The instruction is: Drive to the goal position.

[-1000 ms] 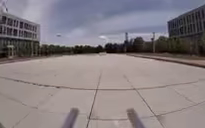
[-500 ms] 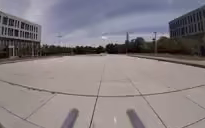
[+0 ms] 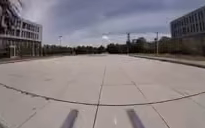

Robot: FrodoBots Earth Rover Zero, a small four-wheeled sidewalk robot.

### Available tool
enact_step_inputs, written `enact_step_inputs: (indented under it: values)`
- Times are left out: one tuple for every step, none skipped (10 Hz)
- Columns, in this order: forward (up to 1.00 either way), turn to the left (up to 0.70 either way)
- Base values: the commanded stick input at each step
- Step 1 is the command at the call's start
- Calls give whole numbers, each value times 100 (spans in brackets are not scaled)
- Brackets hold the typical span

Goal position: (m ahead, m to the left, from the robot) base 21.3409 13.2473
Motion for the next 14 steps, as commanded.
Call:
enact_step_inputs:
  values:
    - [50, 0]
    - [50, 0]
    - [50, 0]
    - [50, 0]
    - [50, 0]
    - [50, 0]
    - [50, 0]
    - [50, 0]
    - [50, 0]
    - [50, 0]
    - [50, 0]
    - [50, 0]
    - [50, 0]
    - [50, 0]
